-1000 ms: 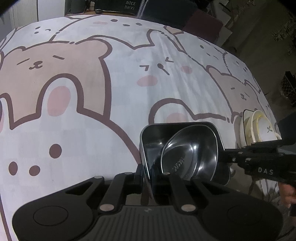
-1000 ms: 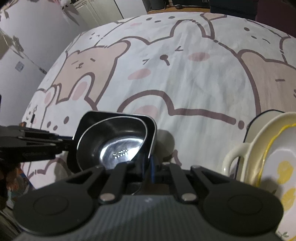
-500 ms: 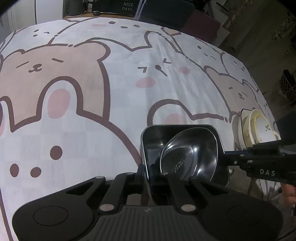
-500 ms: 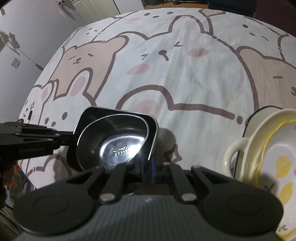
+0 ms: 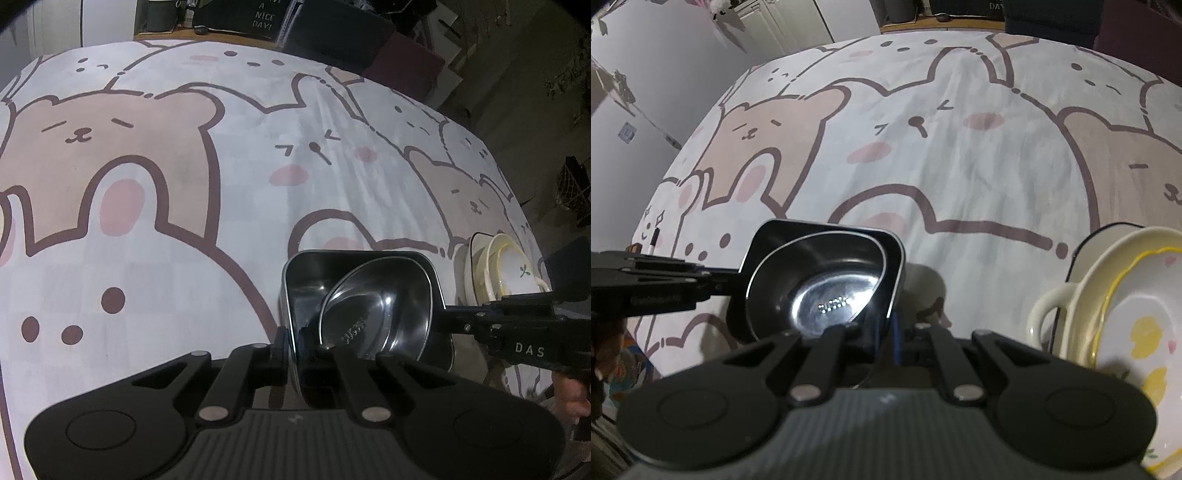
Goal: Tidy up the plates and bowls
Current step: 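Lift the square tray holding the bowl with both grippers toward the white dishes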
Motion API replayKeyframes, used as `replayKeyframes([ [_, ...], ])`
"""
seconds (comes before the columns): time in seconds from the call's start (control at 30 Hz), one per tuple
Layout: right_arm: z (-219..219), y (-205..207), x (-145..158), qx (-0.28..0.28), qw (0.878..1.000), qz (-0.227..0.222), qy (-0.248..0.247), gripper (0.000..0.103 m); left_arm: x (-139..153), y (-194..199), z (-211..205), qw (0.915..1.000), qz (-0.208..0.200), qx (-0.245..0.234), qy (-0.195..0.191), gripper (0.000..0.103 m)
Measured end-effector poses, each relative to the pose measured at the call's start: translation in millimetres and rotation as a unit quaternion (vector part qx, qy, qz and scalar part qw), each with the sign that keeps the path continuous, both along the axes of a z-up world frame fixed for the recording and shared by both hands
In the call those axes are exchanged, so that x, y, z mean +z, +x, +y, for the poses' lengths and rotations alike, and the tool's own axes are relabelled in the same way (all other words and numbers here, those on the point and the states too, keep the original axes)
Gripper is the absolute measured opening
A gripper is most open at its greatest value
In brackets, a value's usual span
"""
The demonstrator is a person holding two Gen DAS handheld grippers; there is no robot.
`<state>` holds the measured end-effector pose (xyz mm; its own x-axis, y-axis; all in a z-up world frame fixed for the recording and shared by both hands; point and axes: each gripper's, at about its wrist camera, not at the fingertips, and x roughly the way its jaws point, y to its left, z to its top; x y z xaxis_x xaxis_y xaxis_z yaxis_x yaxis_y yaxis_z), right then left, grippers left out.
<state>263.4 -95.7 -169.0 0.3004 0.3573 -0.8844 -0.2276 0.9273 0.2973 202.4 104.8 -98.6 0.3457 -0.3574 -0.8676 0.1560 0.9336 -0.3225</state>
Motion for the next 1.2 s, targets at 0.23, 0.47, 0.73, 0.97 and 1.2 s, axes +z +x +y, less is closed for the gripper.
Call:
replayKeyframes([
  [0.23, -14, -7, 22, -0.010, 1.000, -0.026, 0.013, 0.008, 29, -4, -13, 0.9994, -0.033, 0.007, -0.001, 0.004],
  [0.47, -33, -16, 47, -0.028, 0.998, -0.054, 0.009, 0.008, 56, -8, -38, 0.9982, -0.060, 0.003, -0.005, 0.004],
  [0.73, -66, -37, 75, -0.054, 0.995, -0.080, 0.012, 0.007, 77, -13, -71, 0.9968, -0.078, -0.009, -0.013, 0.004],
  [0.97, -103, -53, 92, -0.077, 0.992, -0.096, 0.017, 0.007, 90, -15, -103, 0.9953, -0.091, -0.021, -0.026, 0.004],
  [1.2, -144, -64, 100, -0.106, 0.989, -0.103, 0.010, 0.007, 97, -13, -144, 0.9935, -0.098, -0.046, -0.036, 0.004],
])
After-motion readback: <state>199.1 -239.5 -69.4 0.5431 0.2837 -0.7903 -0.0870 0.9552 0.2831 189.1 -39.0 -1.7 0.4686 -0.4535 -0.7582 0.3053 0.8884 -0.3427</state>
